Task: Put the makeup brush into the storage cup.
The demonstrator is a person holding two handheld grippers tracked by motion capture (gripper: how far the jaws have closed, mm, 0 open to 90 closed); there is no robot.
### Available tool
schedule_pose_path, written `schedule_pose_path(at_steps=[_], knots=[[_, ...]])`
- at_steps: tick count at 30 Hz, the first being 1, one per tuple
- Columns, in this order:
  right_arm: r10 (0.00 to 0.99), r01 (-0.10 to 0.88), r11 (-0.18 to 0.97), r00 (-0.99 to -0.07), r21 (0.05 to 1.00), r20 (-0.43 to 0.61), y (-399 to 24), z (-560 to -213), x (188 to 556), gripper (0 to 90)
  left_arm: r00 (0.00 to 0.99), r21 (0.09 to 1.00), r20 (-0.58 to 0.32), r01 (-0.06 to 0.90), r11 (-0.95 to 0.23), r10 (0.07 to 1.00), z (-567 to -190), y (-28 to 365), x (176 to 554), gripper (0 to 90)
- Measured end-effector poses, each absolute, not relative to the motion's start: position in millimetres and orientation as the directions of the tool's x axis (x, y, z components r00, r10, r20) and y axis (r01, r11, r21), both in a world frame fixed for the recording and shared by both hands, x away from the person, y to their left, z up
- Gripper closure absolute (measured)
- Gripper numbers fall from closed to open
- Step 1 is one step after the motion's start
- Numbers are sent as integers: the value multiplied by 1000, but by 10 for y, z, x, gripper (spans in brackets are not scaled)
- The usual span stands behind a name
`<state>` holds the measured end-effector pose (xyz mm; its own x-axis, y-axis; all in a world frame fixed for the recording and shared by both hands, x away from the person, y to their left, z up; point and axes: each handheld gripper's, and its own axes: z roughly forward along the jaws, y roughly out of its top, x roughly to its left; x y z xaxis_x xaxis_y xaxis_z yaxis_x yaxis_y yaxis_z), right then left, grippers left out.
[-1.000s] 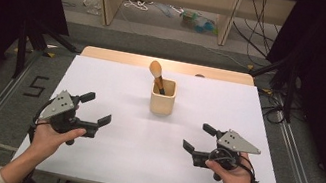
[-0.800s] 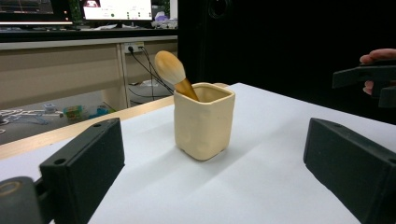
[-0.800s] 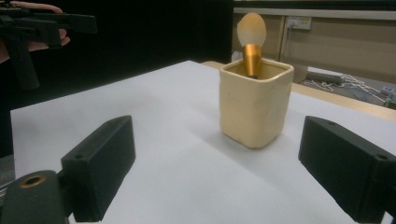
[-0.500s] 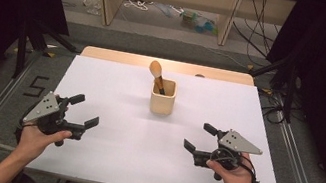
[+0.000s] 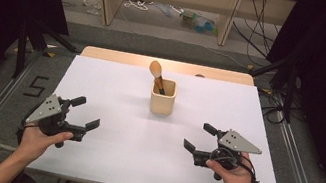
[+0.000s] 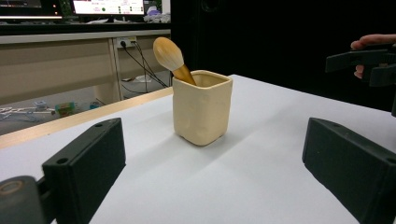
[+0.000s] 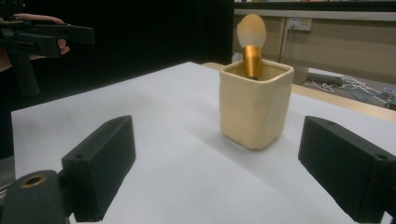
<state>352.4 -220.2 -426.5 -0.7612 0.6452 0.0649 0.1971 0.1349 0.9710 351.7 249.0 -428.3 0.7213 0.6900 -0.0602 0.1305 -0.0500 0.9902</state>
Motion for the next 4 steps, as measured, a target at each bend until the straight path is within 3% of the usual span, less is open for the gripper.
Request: schedule_pose_path(at_steps=[4], knots=[[644, 197, 134, -762, 971, 65, -2201, -4265, 3526, 118, 728, 988, -54, 137, -68, 683, -4298, 2461, 3522, 55]])
